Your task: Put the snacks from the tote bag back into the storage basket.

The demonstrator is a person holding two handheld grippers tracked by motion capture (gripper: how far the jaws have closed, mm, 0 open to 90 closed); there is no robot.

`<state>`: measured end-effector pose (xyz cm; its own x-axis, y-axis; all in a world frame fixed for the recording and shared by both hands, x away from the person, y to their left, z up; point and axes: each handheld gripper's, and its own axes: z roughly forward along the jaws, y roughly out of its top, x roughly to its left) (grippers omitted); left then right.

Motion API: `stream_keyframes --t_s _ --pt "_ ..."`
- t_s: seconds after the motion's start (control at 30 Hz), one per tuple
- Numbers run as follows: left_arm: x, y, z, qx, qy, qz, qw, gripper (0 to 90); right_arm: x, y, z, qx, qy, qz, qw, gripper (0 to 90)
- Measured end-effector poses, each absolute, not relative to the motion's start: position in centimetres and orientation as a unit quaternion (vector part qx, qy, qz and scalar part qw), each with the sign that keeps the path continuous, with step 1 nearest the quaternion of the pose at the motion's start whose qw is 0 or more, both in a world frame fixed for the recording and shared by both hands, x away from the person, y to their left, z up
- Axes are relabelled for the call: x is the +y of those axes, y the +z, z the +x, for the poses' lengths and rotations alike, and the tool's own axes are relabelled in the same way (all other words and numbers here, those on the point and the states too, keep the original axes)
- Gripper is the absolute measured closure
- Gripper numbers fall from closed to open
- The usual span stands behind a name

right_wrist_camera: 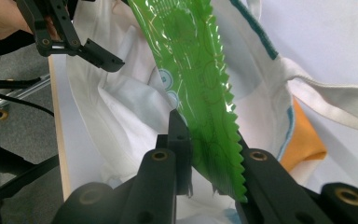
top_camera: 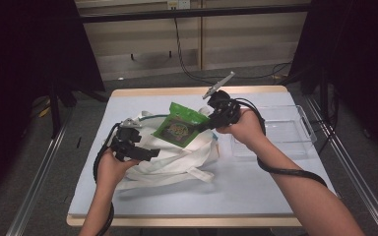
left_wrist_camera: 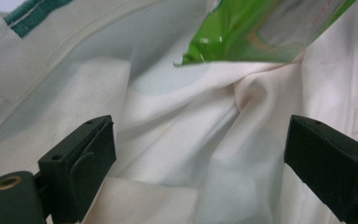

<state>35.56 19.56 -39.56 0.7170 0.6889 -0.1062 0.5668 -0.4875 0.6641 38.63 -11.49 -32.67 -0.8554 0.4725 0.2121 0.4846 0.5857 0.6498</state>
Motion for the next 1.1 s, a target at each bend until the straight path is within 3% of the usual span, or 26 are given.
stream_keyframes --t_s 1.1 --pt "19.1 -40.3 35.6 0.366 0.073 0.861 0.347 9.8 -13.4 -28.8 38.9 -0.889 -0.378 -0.259 0.023 81.0"
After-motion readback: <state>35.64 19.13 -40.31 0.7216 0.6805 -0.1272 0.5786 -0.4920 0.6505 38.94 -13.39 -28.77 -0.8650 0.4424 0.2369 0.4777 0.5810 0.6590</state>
